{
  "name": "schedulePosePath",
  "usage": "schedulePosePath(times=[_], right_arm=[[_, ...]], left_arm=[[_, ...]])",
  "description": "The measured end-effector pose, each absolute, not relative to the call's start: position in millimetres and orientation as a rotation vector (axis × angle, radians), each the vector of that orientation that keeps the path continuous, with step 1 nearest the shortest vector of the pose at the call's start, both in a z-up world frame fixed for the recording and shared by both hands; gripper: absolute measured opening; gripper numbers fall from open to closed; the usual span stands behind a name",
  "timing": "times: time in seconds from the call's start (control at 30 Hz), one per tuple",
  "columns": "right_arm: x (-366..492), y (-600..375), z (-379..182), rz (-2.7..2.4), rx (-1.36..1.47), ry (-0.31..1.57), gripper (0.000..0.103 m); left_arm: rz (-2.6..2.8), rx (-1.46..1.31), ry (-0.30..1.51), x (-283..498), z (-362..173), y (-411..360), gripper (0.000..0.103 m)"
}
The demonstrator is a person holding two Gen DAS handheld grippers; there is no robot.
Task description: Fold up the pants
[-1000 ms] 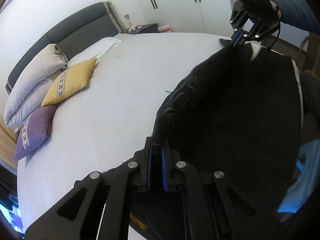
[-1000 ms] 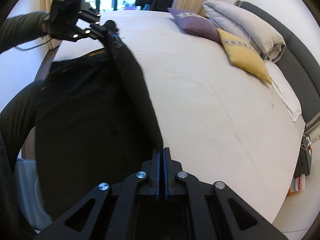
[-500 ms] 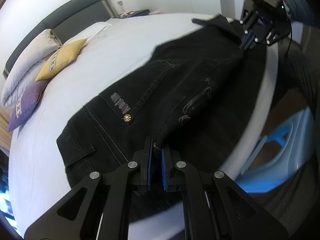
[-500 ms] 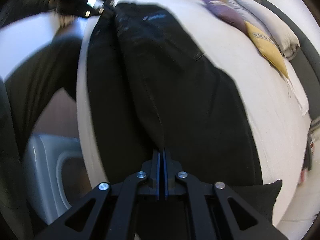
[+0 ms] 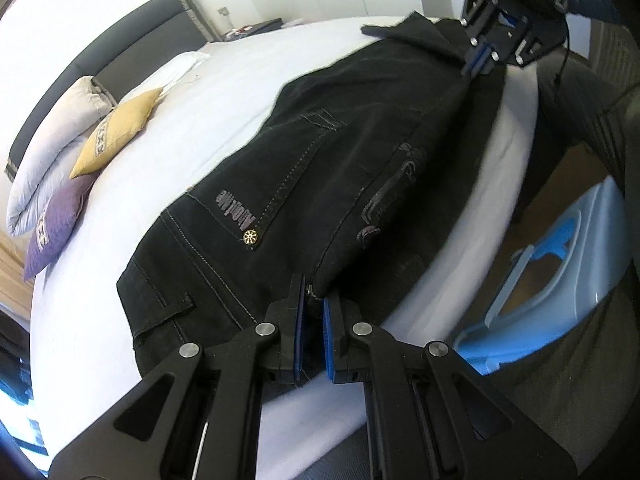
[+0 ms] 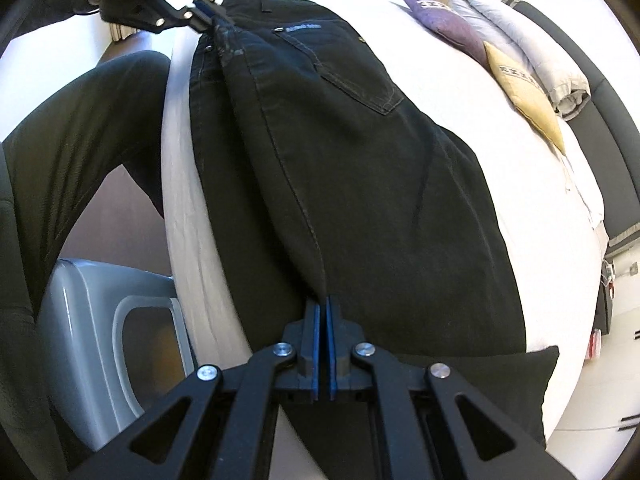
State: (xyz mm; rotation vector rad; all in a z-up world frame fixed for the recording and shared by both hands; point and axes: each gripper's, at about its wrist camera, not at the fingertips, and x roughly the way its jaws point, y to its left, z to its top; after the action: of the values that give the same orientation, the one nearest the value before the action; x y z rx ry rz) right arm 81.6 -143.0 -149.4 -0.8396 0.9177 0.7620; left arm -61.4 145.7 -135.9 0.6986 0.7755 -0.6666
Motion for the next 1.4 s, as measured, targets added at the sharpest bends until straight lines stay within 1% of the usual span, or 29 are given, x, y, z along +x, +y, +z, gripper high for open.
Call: schedulePosePath(times=[0.17,0.4,0.5,0.67,0.73,0.8,0.83,0.9,0.93,1.0,1.03,1.1,1.17,1.23,1.27,1.3,1.37,1.4], right_arm=[[53,-149,-158,0.74,-0.805,0.914,0.004],[36,-140,-145,0.697,-0.86,0.864,0.004],[32,-140,-144,0.687,-0.843,0.861,0.004],[29,-141,-161,0.685,-0.844,0.896,0.005],[31,-140,-173,0.658,-0.858,0.89,0.005],[30,-140,-173,0.646,-0.855,0.876,0.005],[29,-142,-171,0.644,-0.841,0.869,0.007],[29,-148,-170,0.649,-0.798,0.876,0.015],[29,-150,-169,0.648,-0.783,0.884,0.017],[28,-156,-166,0.656,-0.742,0.902,0.032],[27,-161,-163,0.66,-0.709,0.909,0.034],[28,-172,-157,0.66,-0.628,0.922,0.034],[34,-190,-146,0.639,-0.5,0.935,0.034],[49,-216,-132,0.561,-0.355,0.934,0.038],[56,-227,-126,0.524,-0.299,0.928,0.042],[66,-245,-118,0.462,-0.216,0.918,0.05],[87,-280,-106,0.305,-0.079,0.898,0.061],[98,-297,-100,0.235,-0.017,0.889,0.062]], left_arm=[[-0.661,0.725,0.798,-56,-152,138,0.007],[-0.651,0.76,0.769,-58,-150,136,0.007],[-0.646,0.744,0.774,-56,-153,137,0.007],[-0.647,0.737,0.795,-51,-171,144,0.008],[-0.642,0.737,0.794,-47,-178,144,0.011],[-0.641,0.734,0.785,-45,-179,144,0.011],[-0.639,0.738,0.782,-45,-179,143,0.011],[-0.632,0.741,0.779,-45,-184,144,0.011],[-0.628,0.742,0.778,-44,-186,143,0.012],[-0.619,0.739,0.777,-43,-189,144,0.012],[-0.613,0.741,0.776,-43,-190,144,0.012],[-0.605,0.741,0.776,-43,-190,142,0.012],[-0.592,0.745,0.776,-43,-191,140,0.012],[-0.578,0.751,0.777,-42,-191,139,0.012],[-0.572,0.752,0.78,-42,-191,136,0.012],[-0.567,0.751,0.784,-41,-191,136,0.012],[-0.559,0.748,0.788,-41,-192,137,0.012],[-0.556,0.744,0.791,-40,-192,135,0.012]])
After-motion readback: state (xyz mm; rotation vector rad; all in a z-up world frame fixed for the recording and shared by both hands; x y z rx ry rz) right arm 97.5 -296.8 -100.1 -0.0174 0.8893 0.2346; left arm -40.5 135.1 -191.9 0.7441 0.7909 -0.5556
